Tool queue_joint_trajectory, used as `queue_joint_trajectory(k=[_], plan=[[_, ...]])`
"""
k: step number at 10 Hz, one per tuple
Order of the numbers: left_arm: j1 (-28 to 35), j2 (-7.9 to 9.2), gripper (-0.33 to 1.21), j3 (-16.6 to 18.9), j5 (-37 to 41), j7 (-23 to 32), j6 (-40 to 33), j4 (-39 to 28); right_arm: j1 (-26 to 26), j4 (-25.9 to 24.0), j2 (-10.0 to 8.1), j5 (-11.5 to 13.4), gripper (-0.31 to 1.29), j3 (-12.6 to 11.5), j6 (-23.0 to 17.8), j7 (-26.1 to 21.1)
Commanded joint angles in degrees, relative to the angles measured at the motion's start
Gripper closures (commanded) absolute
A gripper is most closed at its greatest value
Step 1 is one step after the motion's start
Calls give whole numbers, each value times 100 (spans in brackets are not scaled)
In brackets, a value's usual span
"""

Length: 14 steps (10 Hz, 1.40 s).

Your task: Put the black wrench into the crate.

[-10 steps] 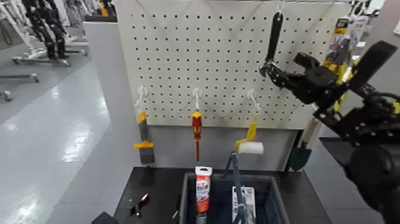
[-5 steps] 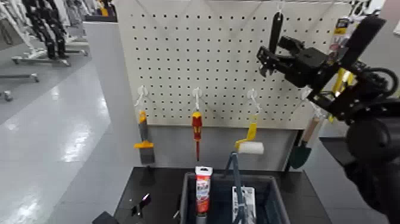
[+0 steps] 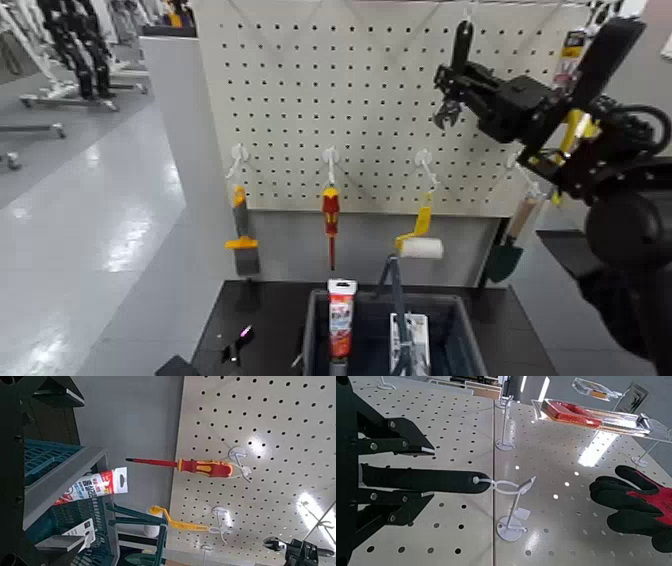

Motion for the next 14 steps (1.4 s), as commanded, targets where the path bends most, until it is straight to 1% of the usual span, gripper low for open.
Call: queue_joint_trajectory(k=[1,8,9,11,12,14], plan=[[8,2,10,-1,3,-1,0,-2,-9,-34,-15,36,123,-17,36,3],[-1,2,10,-10,3,-10,0,-11,-35,-166,-41,230,124,-26,36,20],[8,2,10,-10,3,-10,0,-11,-35,-218,-41,300,125,-35,36,11],[8,2,10,-18,12,-19,0,-11,-9,-508,-50,335,128,-88,18,-24],[8,2,10,-18,12,-19,0,-11,27,-781,-50,335,127,-140,80,-33],[8,2,10,-27,12,-28,9,-11,132,-1264,-50,309,128,-158,194,-33]])
